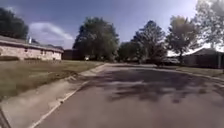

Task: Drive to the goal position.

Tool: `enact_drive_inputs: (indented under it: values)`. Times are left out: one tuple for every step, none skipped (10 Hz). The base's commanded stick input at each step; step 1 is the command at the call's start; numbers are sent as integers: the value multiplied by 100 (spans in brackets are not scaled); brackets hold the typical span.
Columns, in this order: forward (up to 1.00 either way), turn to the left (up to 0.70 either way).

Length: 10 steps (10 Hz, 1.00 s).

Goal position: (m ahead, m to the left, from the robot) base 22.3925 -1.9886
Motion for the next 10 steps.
enact_drive_inputs:
  values:
    - [100,0]
    - [100,0]
    - [100,0]
    - [100,0]
    - [100,0]
    - [100,0]
    - [100,0]
    - [100,0]
    - [100,0]
    - [100,0]
